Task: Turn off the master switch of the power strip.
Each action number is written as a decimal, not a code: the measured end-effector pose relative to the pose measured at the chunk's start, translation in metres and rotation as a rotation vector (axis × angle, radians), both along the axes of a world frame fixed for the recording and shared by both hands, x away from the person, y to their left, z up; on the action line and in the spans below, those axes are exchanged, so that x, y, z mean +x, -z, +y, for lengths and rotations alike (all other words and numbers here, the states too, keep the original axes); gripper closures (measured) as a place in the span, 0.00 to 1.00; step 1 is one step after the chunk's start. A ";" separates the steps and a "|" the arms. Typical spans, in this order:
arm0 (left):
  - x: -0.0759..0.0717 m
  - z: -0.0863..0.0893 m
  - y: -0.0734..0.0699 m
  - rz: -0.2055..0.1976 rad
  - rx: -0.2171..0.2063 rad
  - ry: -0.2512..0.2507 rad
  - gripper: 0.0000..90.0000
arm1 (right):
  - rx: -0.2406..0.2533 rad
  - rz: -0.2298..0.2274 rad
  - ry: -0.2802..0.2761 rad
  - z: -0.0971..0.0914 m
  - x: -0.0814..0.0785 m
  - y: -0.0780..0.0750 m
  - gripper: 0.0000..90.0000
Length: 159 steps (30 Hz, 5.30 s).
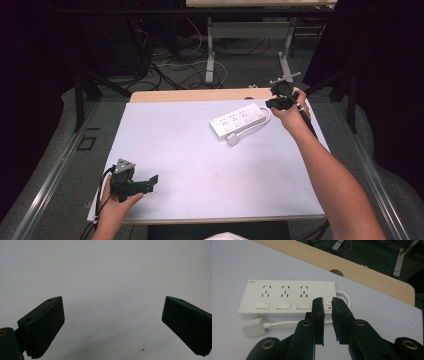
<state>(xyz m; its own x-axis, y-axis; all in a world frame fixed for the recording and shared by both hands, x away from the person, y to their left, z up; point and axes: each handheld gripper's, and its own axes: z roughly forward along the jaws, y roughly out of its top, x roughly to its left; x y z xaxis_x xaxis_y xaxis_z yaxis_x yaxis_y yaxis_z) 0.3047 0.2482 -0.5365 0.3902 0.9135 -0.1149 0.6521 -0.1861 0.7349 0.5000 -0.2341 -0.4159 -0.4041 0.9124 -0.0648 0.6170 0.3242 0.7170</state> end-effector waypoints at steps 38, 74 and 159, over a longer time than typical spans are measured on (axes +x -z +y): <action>-0.002 0.002 -0.002 -0.038 -0.029 -0.007 0.00 | -0.009 0.117 0.033 0.028 0.057 0.034 1.00; -0.003 0.003 -0.002 -0.035 -0.035 -0.019 0.00 | -0.010 0.258 0.127 0.019 0.088 0.077 1.00; -0.003 0.001 0.001 -0.024 -0.024 -0.022 0.00 | -0.043 0.276 0.124 0.013 0.090 0.081 0.77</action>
